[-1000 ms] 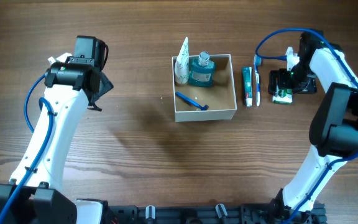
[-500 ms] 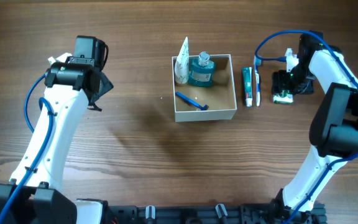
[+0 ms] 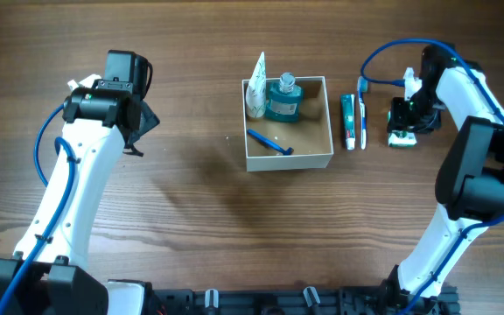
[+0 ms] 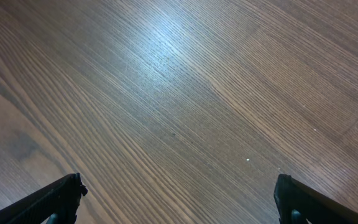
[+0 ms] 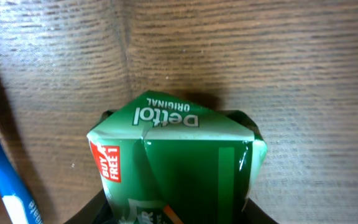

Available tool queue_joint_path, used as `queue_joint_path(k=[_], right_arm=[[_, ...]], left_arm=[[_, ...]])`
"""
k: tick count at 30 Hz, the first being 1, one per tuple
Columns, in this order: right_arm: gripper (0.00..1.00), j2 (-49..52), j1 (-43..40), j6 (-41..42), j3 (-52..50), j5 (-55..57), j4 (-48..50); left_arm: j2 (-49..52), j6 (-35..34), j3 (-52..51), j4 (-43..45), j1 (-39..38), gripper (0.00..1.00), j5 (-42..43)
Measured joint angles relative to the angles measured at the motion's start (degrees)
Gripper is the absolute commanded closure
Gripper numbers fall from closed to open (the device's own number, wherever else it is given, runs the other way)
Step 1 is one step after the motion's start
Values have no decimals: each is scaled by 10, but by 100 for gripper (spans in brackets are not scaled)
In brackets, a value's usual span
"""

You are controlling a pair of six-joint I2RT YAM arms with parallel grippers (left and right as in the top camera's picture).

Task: Pack container
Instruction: 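Carry the soap box into the box and release it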

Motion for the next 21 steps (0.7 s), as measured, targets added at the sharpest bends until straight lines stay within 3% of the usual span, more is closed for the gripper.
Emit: queue_joint_path(k=[12, 21], right_arm=[[73, -12, 2, 26, 215, -124, -191], [72, -95, 100, 90, 243, -172, -259]], left_arm=[[0, 0, 0, 0, 0, 0, 0], [0, 0, 0, 0, 0, 0, 0]])
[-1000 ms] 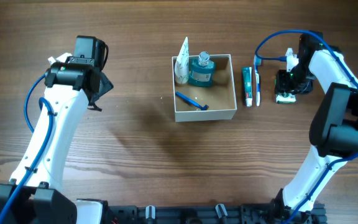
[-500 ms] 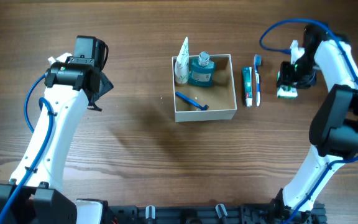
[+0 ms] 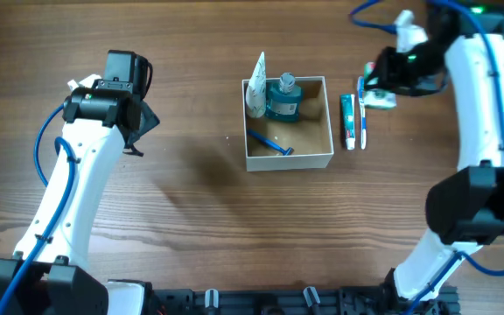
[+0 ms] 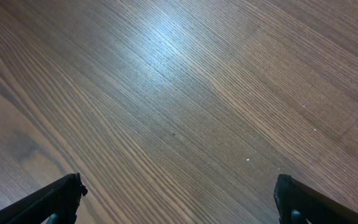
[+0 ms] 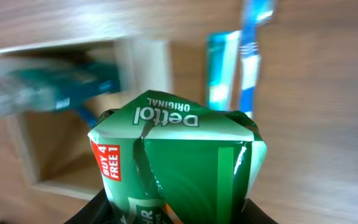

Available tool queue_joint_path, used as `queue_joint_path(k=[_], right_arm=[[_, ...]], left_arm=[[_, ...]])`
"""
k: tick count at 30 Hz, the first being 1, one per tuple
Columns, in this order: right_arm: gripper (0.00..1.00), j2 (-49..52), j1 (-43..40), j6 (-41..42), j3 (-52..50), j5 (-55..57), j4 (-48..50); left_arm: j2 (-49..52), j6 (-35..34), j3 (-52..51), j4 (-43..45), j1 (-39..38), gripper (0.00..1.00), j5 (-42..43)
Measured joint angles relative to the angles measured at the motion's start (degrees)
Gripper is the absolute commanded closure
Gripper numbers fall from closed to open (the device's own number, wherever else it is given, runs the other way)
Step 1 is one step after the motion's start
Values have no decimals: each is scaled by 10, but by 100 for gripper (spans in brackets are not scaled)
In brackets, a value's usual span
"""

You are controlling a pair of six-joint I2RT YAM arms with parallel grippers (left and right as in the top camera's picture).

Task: Pack container
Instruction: 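Carry the soap box into the box and release it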

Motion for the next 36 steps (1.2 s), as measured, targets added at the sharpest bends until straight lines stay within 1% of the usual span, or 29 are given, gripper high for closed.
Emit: queue_joint_path(k=[2, 4, 6, 7, 9, 13, 19, 21, 25, 29, 33, 36], right_arm=[[71, -1, 37, 42, 0, -5, -4], [68, 0, 67, 81, 0, -4, -5], [68, 0, 101, 136, 0, 7, -10], [69, 0, 119, 172, 0, 28, -18], [72, 0, 140, 215, -1, 49, -24], [72, 0, 166, 279, -19, 70, -16], [71, 0, 191, 324, -78, 78, 35], [62, 0, 194, 336, -93, 78, 52], [59, 0, 194, 353, -114, 81, 79], [47, 0, 194, 363, -119, 83, 82], [42, 0, 194, 367, -119, 85, 90], [39, 0, 194, 369, -119, 85, 90]], left_arm=[[0, 0, 0, 0, 0, 0, 0], [0, 0, 0, 0, 0, 0, 0], [0, 0, 0, 0, 0, 0, 0], [0, 0, 0, 0, 0, 0, 0], [0, 0, 0, 0, 0, 0, 0], [0, 0, 0, 0, 0, 0, 0], [0, 0, 0, 0, 0, 0, 0], [0, 0, 0, 0, 0, 0, 0], [0, 0, 0, 0, 0, 0, 0], [0, 0, 0, 0, 0, 0, 0], [0, 0, 0, 0, 0, 0, 0], [0, 0, 0, 0, 0, 0, 0]])
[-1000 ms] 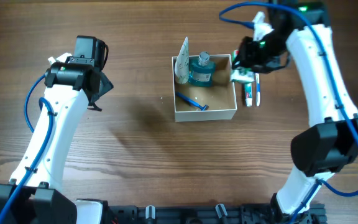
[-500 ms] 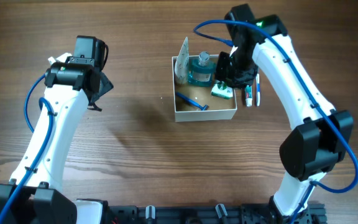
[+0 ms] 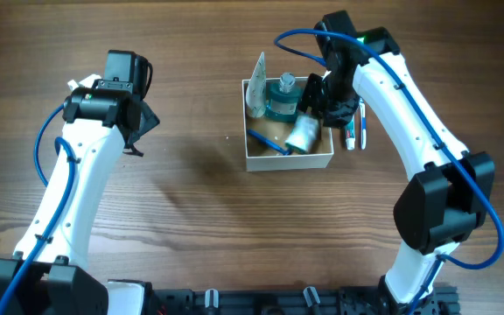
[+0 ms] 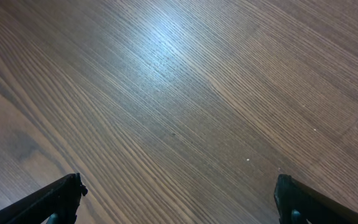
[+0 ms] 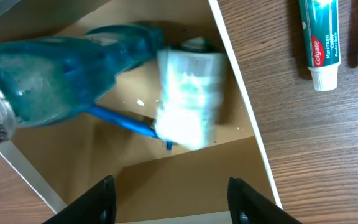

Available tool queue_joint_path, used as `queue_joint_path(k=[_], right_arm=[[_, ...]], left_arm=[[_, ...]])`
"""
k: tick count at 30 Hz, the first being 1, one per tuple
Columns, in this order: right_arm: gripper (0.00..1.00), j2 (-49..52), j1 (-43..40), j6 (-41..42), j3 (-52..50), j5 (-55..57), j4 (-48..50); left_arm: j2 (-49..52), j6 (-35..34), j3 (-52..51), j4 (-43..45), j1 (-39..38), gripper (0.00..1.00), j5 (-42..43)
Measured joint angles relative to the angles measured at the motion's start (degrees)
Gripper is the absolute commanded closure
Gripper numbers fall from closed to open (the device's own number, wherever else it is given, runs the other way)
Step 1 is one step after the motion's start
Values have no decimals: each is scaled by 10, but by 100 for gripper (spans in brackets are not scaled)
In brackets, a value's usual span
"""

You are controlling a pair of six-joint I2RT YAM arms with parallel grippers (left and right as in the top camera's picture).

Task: Pack container
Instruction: 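Carry the soap box into the box and release it, then move the right gripper to the toothbrush and grasp it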

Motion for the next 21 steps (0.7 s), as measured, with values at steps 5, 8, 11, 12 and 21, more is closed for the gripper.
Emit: queue_joint_path(k=[5, 8, 11, 12, 21], right_arm=[[36, 0, 0, 0, 0, 0, 0], [34, 0, -5, -3, 0, 0, -2], [29, 0, -23, -17, 4, 0, -17], [27, 0, -30, -24, 7, 0, -21], [12, -51, -170, -199, 31, 1, -13]], left_arm=[[0, 0, 0, 0, 0, 0, 0], [0, 0, 0, 0, 0, 0, 0], [0, 0, 0, 0, 0, 0, 0], [0, 0, 0, 0, 0, 0, 0], [0, 0, 0, 0, 0, 0, 0]])
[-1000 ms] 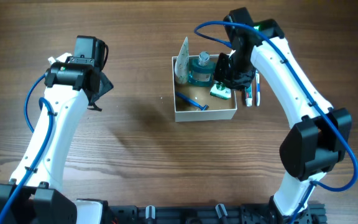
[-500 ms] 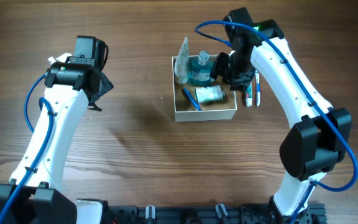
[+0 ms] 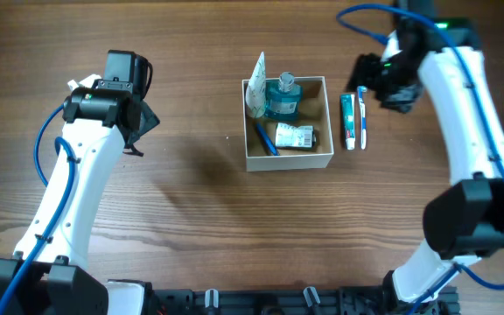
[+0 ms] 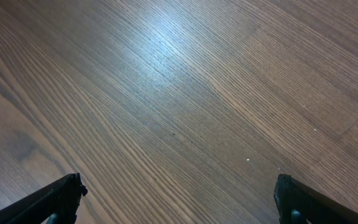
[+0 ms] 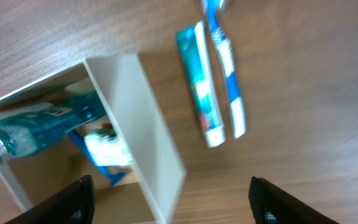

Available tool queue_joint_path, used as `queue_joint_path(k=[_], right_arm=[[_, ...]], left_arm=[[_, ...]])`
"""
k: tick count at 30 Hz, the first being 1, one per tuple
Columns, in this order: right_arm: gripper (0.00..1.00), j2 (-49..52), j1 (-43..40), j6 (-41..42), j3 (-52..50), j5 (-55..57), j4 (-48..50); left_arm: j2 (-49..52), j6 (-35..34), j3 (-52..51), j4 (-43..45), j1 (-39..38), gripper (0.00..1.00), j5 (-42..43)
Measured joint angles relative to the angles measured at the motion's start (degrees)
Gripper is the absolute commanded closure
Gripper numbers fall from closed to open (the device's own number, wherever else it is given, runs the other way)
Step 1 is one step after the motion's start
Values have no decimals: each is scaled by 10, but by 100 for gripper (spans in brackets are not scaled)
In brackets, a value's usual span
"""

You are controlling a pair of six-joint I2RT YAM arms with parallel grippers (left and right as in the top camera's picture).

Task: Pack container
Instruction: 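Move the right gripper to the toothbrush and grasp it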

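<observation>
The white open box (image 3: 246, 131) (image 5: 160, 168) stands mid-table. Inside it are a teal bottle (image 3: 283, 98) (image 5: 36, 127), a white pouch (image 3: 256, 83), a blue razor (image 3: 263, 140) and the green and white soap pack (image 3: 296, 135) (image 5: 107, 149), lying flat. A toothpaste tube (image 3: 348, 121) (image 5: 199, 102) and a blue toothbrush (image 3: 362, 118) (image 5: 227, 93) lie on the table right of the box. My right gripper (image 3: 383, 83) (image 5: 169, 214) hangs open and empty above them. My left gripper (image 4: 179, 205) is open over bare wood at the far left.
The left arm (image 3: 86, 175) reaches along the table's left side, well away from the box. The right arm (image 3: 462, 114) comes in from the right edge. Bare wooden tabletop (image 3: 191, 227) surrounds the box.
My right gripper was open low over the box with the soap pack dropping in; now it is higher and to the right, over the toothpaste and toothbrush. The soap pack lies flat in the box.
My right gripper was shut on the green soap pack on the table right of the toothbrush. Then it held the pack in the air near the box. Then it stood open over the box with the pack falling inside. Now the pack rests there. The left arm stayed still.
</observation>
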Motion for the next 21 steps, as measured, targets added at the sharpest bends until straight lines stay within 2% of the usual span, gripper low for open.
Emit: queue_joint_path(k=[3, 8, 13, 21], right_arm=[[10, -3, -22, -81, 2, 4, 12], [9, 22, -28, -165, 2, 39, 21], [8, 85, -28, -221, 2, 60, 23], [9, 173, -28, -243, 0, 82, 34]], left_arm=[[0, 0, 0, 0, 0, 0, 0], [0, 0, 0, 0, 0, 0, 0], [0, 0, 0, 0, 0, 0, 0], [0, 0, 0, 0, 0, 0, 0]])
